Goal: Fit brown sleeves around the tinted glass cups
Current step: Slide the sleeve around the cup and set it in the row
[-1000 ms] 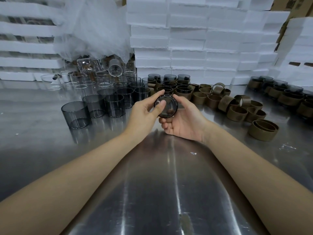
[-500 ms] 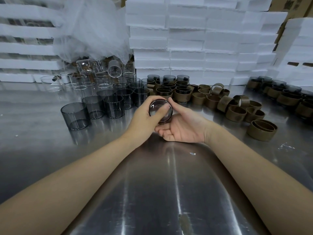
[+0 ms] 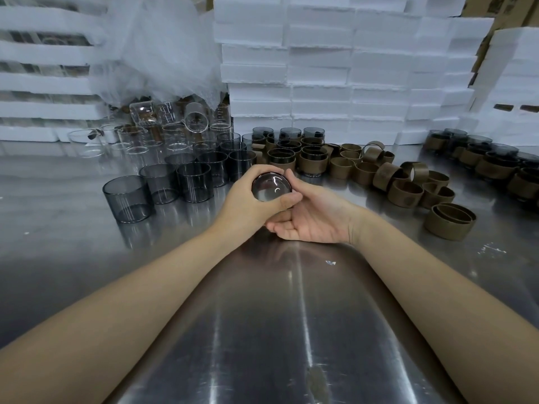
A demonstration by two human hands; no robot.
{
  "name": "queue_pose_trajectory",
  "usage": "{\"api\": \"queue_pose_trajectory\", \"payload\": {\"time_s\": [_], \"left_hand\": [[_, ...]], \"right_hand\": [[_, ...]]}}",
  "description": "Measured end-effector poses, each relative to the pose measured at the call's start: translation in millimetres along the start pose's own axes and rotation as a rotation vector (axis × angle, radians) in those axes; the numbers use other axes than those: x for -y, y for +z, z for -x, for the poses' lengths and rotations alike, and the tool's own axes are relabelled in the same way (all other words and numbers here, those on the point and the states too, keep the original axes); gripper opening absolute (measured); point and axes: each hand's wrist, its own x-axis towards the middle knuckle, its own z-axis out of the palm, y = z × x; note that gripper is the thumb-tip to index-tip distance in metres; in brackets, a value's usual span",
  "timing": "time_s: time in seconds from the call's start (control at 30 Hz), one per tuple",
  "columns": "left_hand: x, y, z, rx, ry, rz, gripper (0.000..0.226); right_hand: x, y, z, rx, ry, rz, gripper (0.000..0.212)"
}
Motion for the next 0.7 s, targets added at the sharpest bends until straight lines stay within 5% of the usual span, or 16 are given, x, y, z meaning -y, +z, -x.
{"api": "queue_pose_trajectory", "payload": {"time_s": [0.3,0.5,0.7], "left_hand": [[-4.7,3.0,0.0,-0.103,0.017,-0.024,0.008],[-5.8,3.1,2.9,-0.085,0.048,-0.034,0.027],[-7.0,2.2,2.3,-0.018,-0.019,0.144,0.039]], "right_hand": [[-2.6,0.5,-3.8,-0.044,-0.016,0.036,0.064],[-1.8,-1.3,-3.8,-0.056,-0.016,0.027,0.082],[-0.4,-0.5,-3.0,-0.111,-0.034,0.015,0.065]]}}
